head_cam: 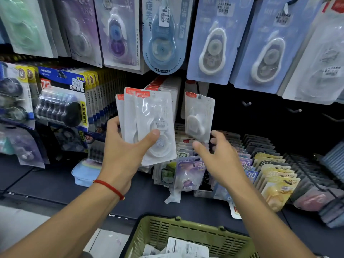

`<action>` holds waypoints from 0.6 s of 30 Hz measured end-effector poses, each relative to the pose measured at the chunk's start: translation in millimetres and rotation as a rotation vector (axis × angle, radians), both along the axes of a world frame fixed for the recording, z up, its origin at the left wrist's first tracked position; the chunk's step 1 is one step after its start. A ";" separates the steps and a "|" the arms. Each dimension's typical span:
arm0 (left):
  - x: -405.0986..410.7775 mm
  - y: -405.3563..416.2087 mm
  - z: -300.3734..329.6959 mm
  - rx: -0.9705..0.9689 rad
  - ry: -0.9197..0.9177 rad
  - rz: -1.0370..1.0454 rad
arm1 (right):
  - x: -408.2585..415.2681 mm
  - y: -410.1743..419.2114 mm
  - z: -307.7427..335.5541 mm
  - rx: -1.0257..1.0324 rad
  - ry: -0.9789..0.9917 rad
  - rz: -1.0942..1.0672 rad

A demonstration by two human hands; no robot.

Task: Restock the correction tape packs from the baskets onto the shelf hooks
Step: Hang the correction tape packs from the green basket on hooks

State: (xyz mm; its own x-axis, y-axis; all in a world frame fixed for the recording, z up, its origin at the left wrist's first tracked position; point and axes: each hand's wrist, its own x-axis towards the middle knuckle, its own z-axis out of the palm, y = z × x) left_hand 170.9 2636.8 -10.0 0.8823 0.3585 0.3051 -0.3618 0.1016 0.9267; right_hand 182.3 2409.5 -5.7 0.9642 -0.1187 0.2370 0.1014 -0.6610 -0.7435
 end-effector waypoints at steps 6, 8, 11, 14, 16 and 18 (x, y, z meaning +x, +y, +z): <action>0.8 -16.1 -15.4 0.050 0.025 -0.152 | -18.2 19.7 -12.8 0.298 0.016 0.299; 1.3 -18.9 -16.2 0.003 0.043 -0.202 | -19.3 22.0 -14.0 0.373 -0.024 0.257; 3.7 -15.4 -15.8 -0.050 0.078 -0.252 | -20.0 23.6 -10.7 0.599 -0.037 0.212; 5.9 -7.5 -15.5 -0.033 0.076 -0.195 | -20.0 19.1 -6.1 0.678 -0.101 0.167; 6.9 -2.7 -13.8 -0.017 0.058 -0.143 | -19.6 13.6 -5.7 0.682 -0.109 0.155; 7.7 1.8 -12.0 -0.013 0.045 -0.098 | -20.2 9.7 -3.7 0.689 -0.109 0.126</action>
State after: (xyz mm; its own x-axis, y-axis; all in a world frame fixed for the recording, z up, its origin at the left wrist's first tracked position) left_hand 178.6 2638.7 -22.0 0.9259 0.2740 0.2601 -0.3075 0.1466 0.9402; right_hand 162.1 2419.3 -9.4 0.9554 -0.1658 0.2443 0.2441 -0.0223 -0.9695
